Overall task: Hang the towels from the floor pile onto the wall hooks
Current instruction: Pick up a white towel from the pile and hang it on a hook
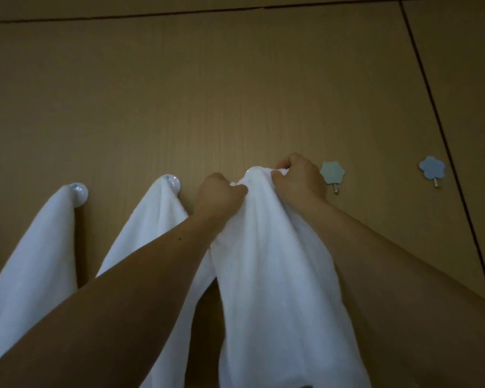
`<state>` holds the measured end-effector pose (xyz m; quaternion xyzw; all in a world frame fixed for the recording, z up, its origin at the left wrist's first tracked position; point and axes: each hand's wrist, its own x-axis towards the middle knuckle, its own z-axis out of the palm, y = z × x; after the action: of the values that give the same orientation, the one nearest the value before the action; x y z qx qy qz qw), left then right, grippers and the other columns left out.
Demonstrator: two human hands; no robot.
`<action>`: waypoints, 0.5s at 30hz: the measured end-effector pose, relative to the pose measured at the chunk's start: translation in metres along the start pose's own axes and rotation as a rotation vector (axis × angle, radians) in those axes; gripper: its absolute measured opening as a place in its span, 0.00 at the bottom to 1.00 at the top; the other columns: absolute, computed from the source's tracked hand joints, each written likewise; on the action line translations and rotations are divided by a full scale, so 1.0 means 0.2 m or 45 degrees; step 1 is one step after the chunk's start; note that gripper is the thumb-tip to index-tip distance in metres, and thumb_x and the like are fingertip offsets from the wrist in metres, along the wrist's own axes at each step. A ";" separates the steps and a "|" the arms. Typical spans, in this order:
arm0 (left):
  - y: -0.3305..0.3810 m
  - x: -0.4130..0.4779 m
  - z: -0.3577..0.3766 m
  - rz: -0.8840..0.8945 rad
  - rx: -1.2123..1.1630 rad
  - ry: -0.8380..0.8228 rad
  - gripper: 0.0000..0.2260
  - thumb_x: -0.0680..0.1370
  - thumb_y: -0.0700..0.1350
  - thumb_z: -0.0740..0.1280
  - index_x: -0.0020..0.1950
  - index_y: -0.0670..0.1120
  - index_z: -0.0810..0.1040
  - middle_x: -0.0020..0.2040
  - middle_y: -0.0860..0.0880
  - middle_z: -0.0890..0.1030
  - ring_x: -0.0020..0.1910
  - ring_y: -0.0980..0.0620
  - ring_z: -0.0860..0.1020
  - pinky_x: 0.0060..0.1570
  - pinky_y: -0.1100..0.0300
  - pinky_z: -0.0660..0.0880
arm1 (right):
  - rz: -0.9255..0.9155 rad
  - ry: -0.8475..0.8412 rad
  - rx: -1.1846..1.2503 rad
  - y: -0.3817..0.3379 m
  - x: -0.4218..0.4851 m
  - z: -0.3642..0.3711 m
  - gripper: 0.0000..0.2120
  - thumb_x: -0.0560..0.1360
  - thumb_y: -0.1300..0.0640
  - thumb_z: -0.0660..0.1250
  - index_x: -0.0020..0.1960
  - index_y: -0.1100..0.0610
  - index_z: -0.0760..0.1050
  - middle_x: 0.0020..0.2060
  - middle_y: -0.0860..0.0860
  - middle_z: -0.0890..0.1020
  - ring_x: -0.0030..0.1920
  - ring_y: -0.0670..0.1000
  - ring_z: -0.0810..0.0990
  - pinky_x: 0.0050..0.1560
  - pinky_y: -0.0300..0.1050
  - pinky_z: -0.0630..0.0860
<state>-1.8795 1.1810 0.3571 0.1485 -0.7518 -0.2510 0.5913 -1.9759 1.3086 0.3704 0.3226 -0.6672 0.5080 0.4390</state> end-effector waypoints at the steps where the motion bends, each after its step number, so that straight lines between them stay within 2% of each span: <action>1: 0.01 -0.02 0.01 -0.117 -0.132 -0.100 0.13 0.73 0.53 0.67 0.48 0.43 0.77 0.37 0.51 0.77 0.34 0.56 0.73 0.28 0.62 0.63 | 0.025 -0.046 -0.007 0.00 -0.02 -0.01 0.03 0.73 0.50 0.65 0.46 0.48 0.74 0.43 0.45 0.79 0.43 0.50 0.77 0.38 0.42 0.68; 2: 0.02 -0.03 0.00 -0.228 -0.211 -0.170 0.15 0.72 0.54 0.69 0.46 0.41 0.78 0.37 0.49 0.78 0.34 0.54 0.75 0.27 0.61 0.64 | 0.034 -0.098 -0.039 0.00 -0.03 -0.02 0.04 0.73 0.49 0.66 0.44 0.48 0.74 0.43 0.45 0.79 0.42 0.50 0.77 0.39 0.42 0.70; 4: 0.05 -0.04 -0.02 -0.325 -0.151 -0.270 0.17 0.70 0.57 0.70 0.41 0.43 0.79 0.36 0.49 0.80 0.33 0.53 0.77 0.27 0.62 0.66 | 0.035 -0.217 -0.110 -0.01 -0.07 -0.05 0.08 0.71 0.45 0.68 0.40 0.49 0.75 0.40 0.46 0.80 0.40 0.51 0.79 0.40 0.43 0.74; 6: 0.07 -0.04 -0.06 -0.308 0.026 -0.398 0.17 0.70 0.60 0.69 0.39 0.46 0.78 0.36 0.49 0.80 0.34 0.53 0.77 0.32 0.60 0.68 | 0.050 -0.292 -0.124 -0.01 -0.11 -0.07 0.10 0.70 0.45 0.68 0.40 0.51 0.78 0.40 0.49 0.82 0.41 0.52 0.80 0.40 0.43 0.74; 8: 0.09 -0.05 -0.09 -0.254 0.245 -0.468 0.16 0.72 0.59 0.67 0.40 0.46 0.78 0.38 0.50 0.80 0.36 0.51 0.77 0.34 0.58 0.68 | 0.040 -0.240 -0.218 0.00 -0.14 -0.07 0.10 0.70 0.46 0.68 0.45 0.51 0.79 0.46 0.49 0.81 0.47 0.53 0.78 0.42 0.44 0.69; 10: 0.11 -0.05 -0.09 -0.092 0.551 -0.346 0.13 0.73 0.55 0.66 0.44 0.45 0.77 0.42 0.49 0.80 0.37 0.49 0.77 0.32 0.57 0.66 | -0.075 -0.052 -0.391 0.00 -0.17 -0.07 0.08 0.71 0.49 0.68 0.50 0.47 0.77 0.52 0.48 0.73 0.55 0.54 0.70 0.50 0.47 0.62; 12: 0.12 -0.07 -0.07 0.210 0.814 -0.049 0.11 0.73 0.54 0.64 0.47 0.48 0.72 0.44 0.50 0.76 0.38 0.50 0.73 0.34 0.56 0.64 | -0.283 0.088 -0.385 -0.01 -0.19 -0.06 0.12 0.72 0.57 0.66 0.55 0.48 0.77 0.55 0.49 0.72 0.57 0.54 0.68 0.56 0.46 0.60; 13: 0.12 -0.08 -0.05 0.389 0.816 0.054 0.11 0.74 0.53 0.63 0.50 0.48 0.72 0.45 0.49 0.73 0.41 0.49 0.71 0.37 0.56 0.64 | -0.375 0.061 -0.343 -0.01 -0.20 -0.06 0.12 0.74 0.60 0.65 0.56 0.51 0.78 0.54 0.51 0.74 0.57 0.54 0.69 0.56 0.46 0.62; 15: 0.11 -0.08 -0.04 0.706 0.677 0.039 0.09 0.77 0.46 0.62 0.53 0.44 0.75 0.48 0.46 0.75 0.45 0.48 0.72 0.41 0.58 0.63 | -0.443 -0.100 -0.194 -0.01 -0.23 -0.06 0.11 0.77 0.61 0.60 0.53 0.58 0.80 0.48 0.54 0.78 0.52 0.55 0.73 0.53 0.48 0.67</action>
<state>-1.8651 1.2066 0.3573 0.0913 -0.7935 0.1244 0.5887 -1.9532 1.3187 0.3307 0.4185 -0.6545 0.3594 0.5169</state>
